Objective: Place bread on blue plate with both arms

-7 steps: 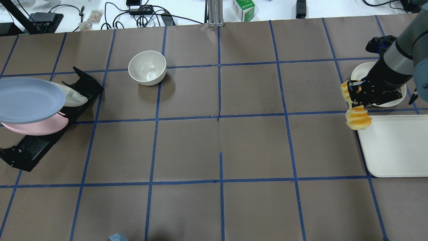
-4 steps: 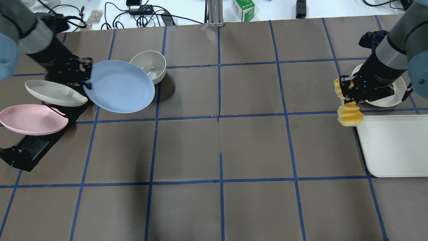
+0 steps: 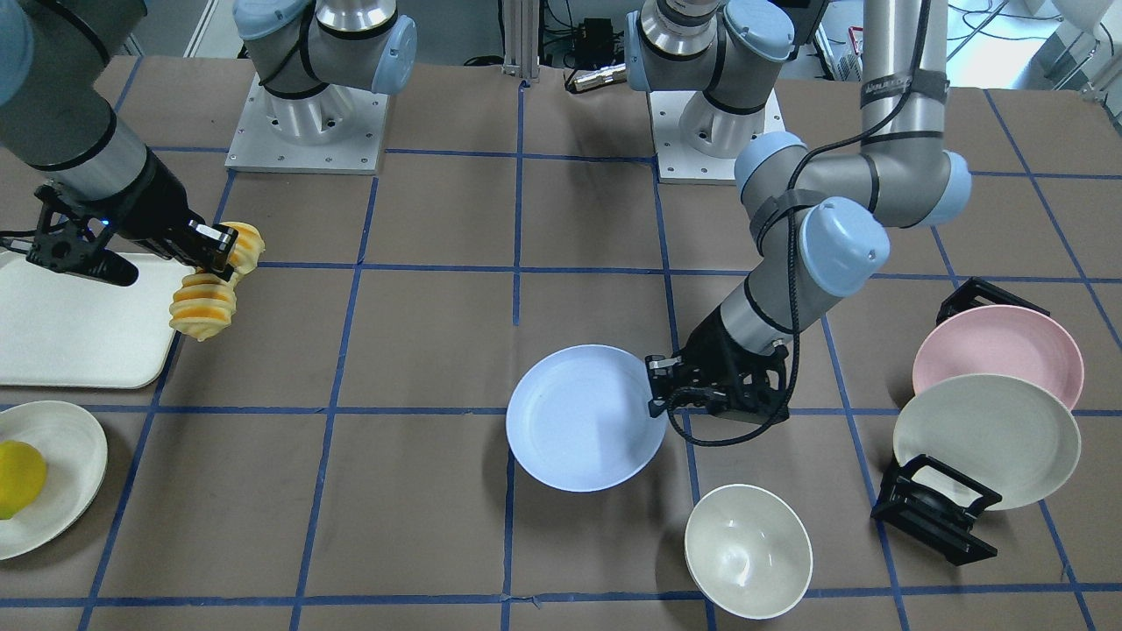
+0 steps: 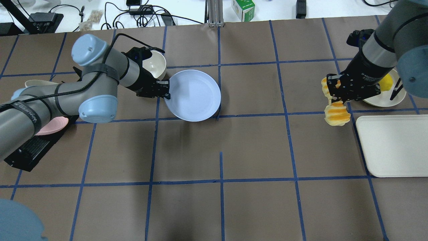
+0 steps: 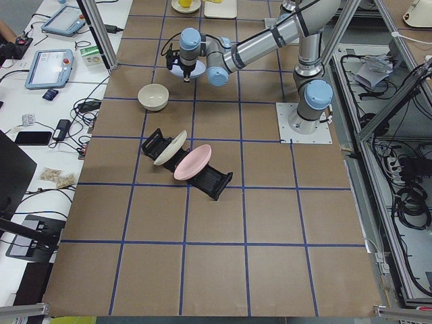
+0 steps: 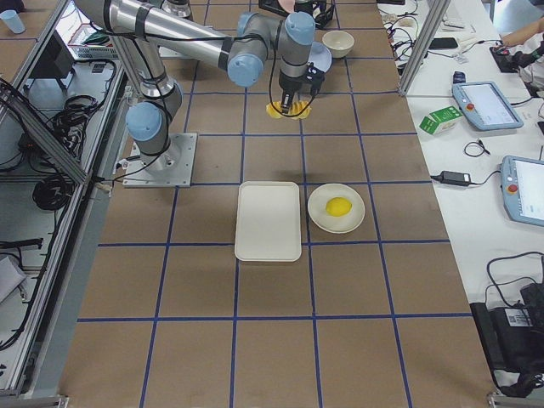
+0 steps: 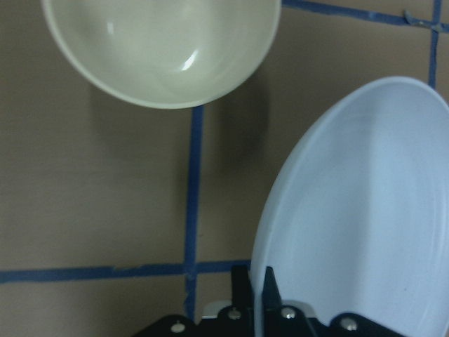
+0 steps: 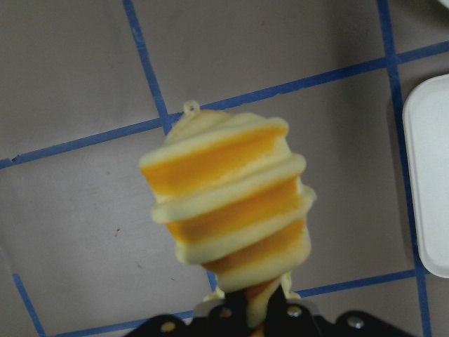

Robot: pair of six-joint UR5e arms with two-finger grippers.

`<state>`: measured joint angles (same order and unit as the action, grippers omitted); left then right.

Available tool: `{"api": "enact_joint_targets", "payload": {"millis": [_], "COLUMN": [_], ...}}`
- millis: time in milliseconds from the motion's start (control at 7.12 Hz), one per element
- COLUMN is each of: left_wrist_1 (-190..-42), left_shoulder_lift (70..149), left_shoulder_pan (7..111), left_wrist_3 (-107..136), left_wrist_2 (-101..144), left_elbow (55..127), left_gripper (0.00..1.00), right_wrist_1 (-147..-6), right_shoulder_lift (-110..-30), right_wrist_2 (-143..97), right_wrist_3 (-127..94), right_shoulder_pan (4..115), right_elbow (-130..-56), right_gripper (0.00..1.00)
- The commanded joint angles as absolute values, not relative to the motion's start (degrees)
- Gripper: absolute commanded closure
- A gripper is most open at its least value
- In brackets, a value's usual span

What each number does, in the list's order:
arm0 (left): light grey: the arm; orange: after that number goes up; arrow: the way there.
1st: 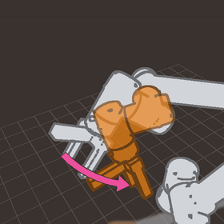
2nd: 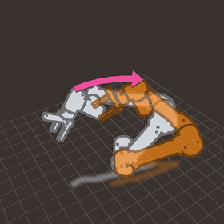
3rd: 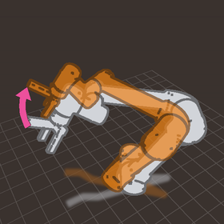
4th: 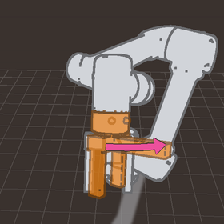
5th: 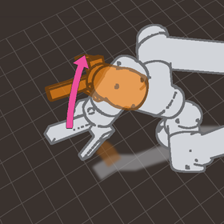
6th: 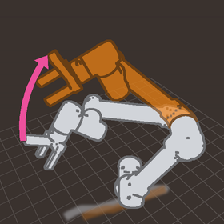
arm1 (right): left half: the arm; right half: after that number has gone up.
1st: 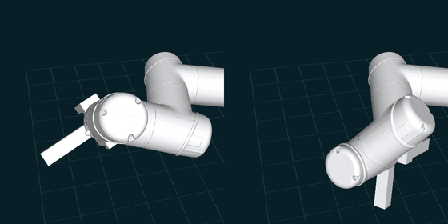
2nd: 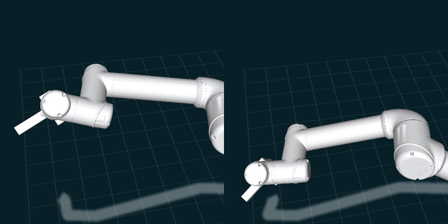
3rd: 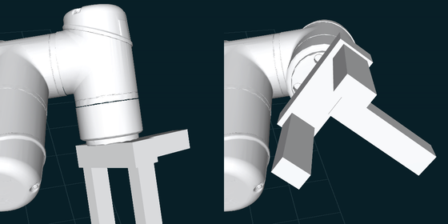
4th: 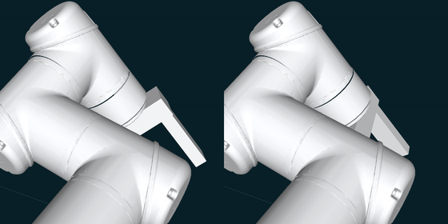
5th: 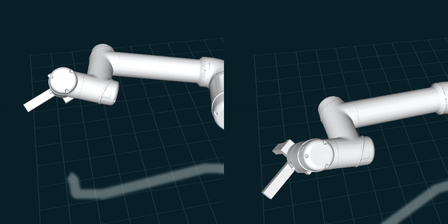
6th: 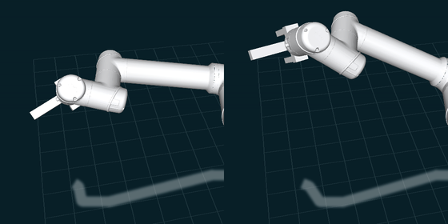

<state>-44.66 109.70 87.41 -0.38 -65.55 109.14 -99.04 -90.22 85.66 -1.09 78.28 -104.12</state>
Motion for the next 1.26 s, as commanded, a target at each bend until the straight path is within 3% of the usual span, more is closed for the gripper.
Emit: {"api": "enact_joint_targets", "payload": {"millis": [0,421,561,1123], "left_wrist_1": [-42.9,-42.3,-42.4,-43.0], "left_shoulder_lift": [115.1,117.0,117.3,111.3], "left_shoulder_pan": [90.2,92.1,91.9,90.7], "left_wrist_3": [0.3,0.2,0.2,6.2], "left_wrist_2": [-59.4,-59.7,-60.3,-73.1], "left_elbow": [109.9,109.3,109.2,103.5], "left_gripper": [1.0,0.97,0.01,0.0], "right_wrist_1": [-99.6,-108.3,-110.6,-112.7], "right_shoulder_lift": [-89.9,-83.1,-81.7,-72.4], "right_wrist_2": [85.3,83.4,83.4,84.2], "right_wrist_3": [-4.9,-11.1,-13.7,-22.6], "right_shoulder_pan": [82.8,89.3,91.9,102.9], "right_elbow": [-104.0,-103.7,-103.2,-95.1], "right_gripper": [1.0,1.0,1.0,1.0]}}
